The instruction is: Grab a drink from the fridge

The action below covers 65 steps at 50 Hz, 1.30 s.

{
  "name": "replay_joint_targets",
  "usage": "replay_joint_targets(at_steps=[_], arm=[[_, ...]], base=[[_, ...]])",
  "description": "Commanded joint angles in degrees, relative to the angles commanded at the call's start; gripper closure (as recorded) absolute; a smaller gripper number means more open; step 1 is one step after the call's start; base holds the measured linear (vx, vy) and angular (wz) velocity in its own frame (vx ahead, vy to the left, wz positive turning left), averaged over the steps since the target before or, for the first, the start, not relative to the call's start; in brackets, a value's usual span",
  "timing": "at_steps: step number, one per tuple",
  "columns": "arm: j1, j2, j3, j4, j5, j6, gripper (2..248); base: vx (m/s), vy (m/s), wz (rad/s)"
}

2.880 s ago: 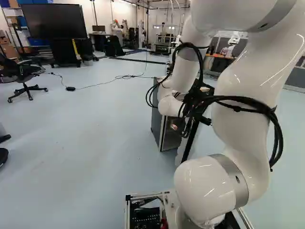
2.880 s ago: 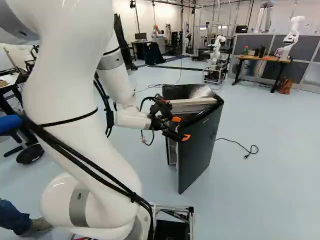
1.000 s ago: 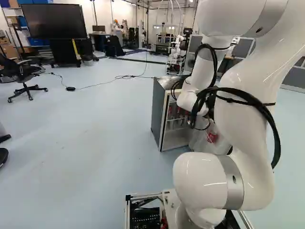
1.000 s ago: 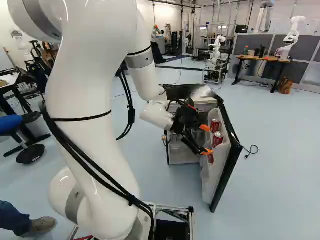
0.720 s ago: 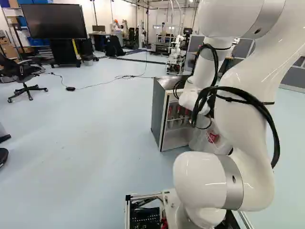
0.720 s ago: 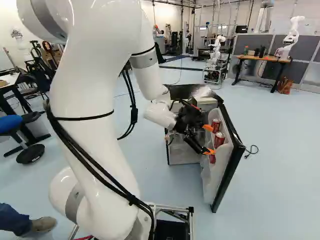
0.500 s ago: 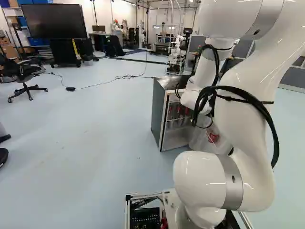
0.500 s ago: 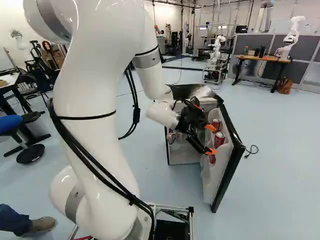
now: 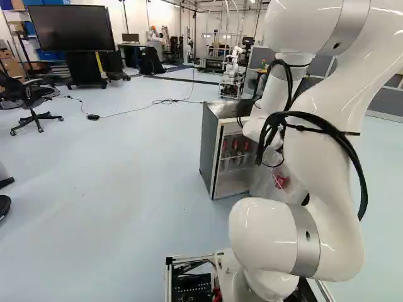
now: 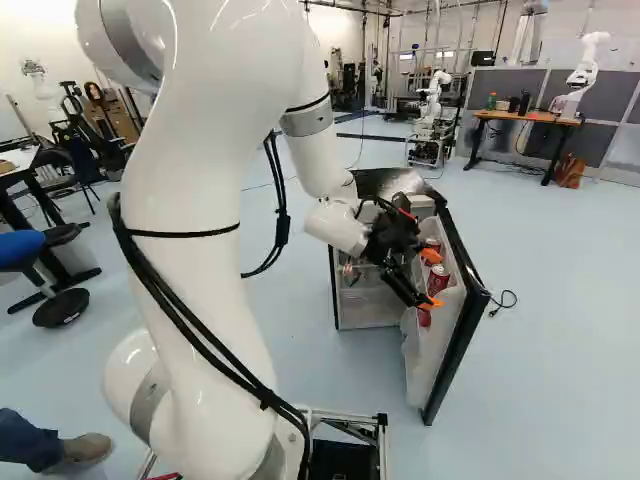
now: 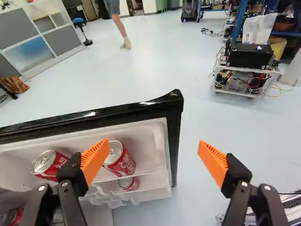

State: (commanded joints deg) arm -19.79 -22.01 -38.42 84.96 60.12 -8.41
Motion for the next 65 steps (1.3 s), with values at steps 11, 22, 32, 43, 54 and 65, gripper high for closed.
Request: replay_joint_targets(at_steps=[11, 22, 32, 43, 54, 65], arm=[[-1.26, -0.94, -1.4, 0.0, 0.0, 0.0, 3], [-2.62, -1.99, -2.98, 0.0, 0.0, 0.0, 3], [-3.9, -3.01, -4.52, 0.0, 0.0, 0.0, 3], [-5.32, -4.18, -6.31, 0.0, 0.0, 0.0, 3], [-6.7, -5.37, -8.14, 0.0, 0.0, 0.0, 3], [-7.98, -6.66, -10.14, 0.0, 0.0, 0.0, 3]], base=[[0.0, 0.0, 0.0], [0.0, 0.0, 0.0], [0.0, 0.0, 0.0], [0.0, 0.0, 0.0], [0.0, 0.0, 0.0], [0.0, 0.0, 0.0]])
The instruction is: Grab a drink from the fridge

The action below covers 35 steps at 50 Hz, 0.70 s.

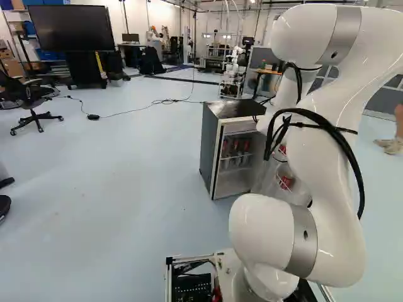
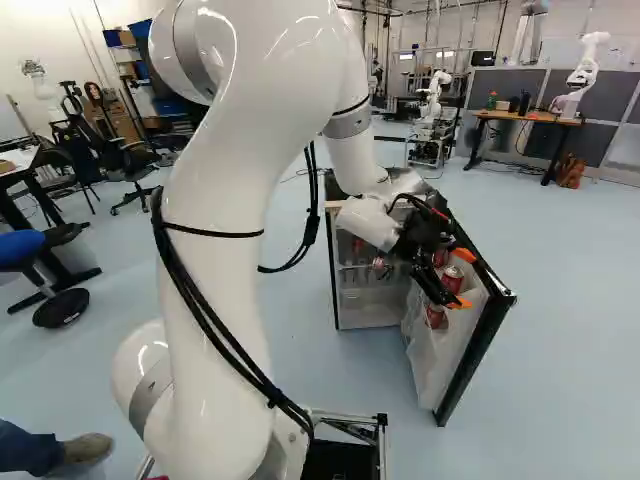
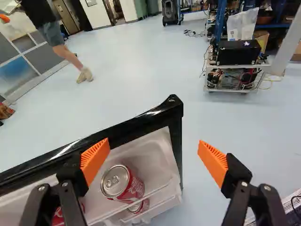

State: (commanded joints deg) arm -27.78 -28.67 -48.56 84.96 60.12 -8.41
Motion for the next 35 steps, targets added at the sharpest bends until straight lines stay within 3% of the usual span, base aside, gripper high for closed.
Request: replay_joint_targets(at_steps=[35], arm=[[-2.68, -4.83, -7.59, 0.0, 0.0, 0.0, 3]], base=[[0.0, 0.0, 0.0]])
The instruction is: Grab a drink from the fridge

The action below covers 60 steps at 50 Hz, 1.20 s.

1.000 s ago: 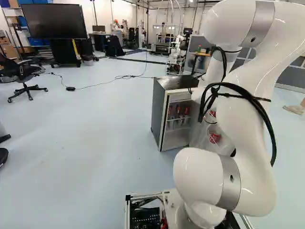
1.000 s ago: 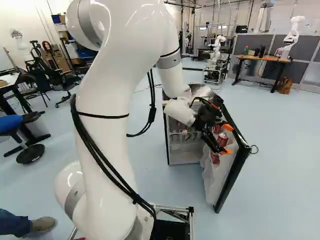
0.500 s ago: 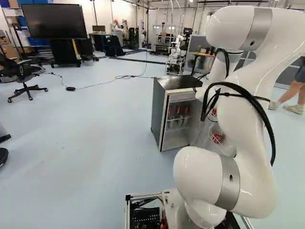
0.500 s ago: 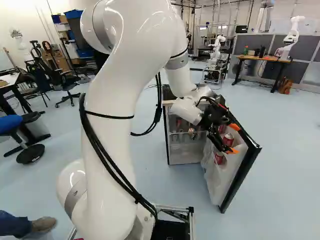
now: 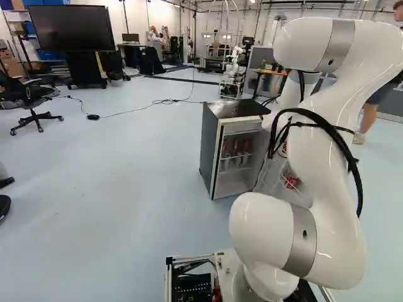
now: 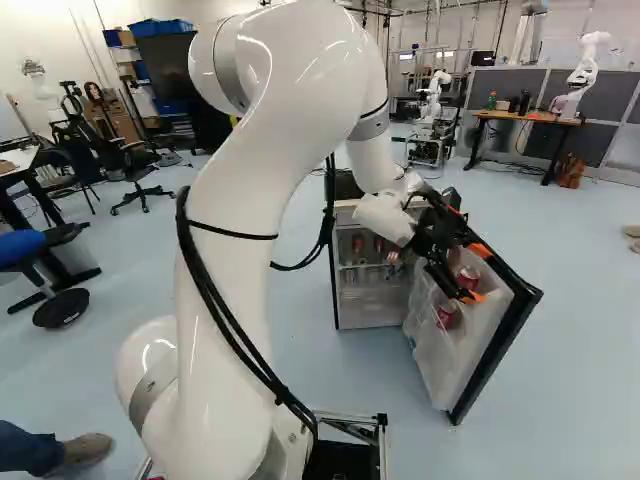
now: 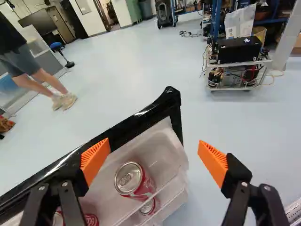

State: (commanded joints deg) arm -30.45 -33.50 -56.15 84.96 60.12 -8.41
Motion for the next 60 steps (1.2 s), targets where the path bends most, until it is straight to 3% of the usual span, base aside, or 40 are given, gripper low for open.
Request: replay_joint_targets(at_steps=[15, 25, 42, 60], arm=[[-0.95, -1.95, -3.12, 0.0, 0.0, 0.0, 3], [-1.12, -1.85, -2.95, 0.0, 0.0, 0.0, 3], [-0.49, 1.69, 2.68, -0.67, 0.0, 0.0, 3], [0.88, 6.15, 9.52, -7.19, 0.0, 0.0, 3]], base=[[0.0, 0.0, 0.0], [0.0, 0.0, 0.0], [0.0, 0.0, 0.0], [0.0, 0.0, 0.0]])
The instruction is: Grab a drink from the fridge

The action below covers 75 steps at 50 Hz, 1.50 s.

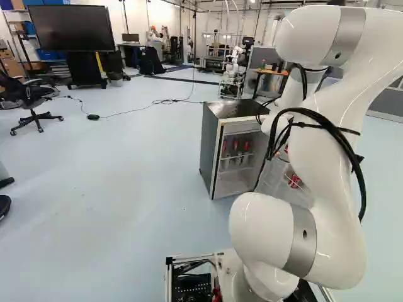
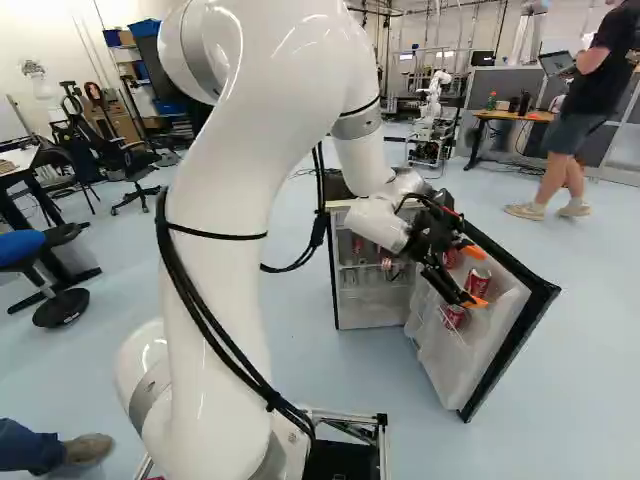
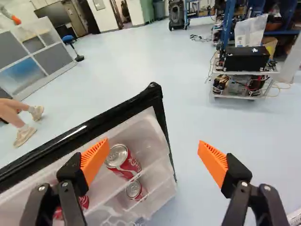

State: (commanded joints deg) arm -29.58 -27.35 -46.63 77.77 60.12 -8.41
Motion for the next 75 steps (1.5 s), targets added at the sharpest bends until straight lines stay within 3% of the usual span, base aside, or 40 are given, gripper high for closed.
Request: replay_joint_targets(at_steps=[46, 75], arm=[[4.22, 12.37, 16.87, -26.67, 0.0, 0.0, 3], [4.63, 12.5, 17.88, -44.17, 0.0, 0.0, 3]], base=[[0.0, 0.0, 0.0], [0.0, 0.0, 0.0]])
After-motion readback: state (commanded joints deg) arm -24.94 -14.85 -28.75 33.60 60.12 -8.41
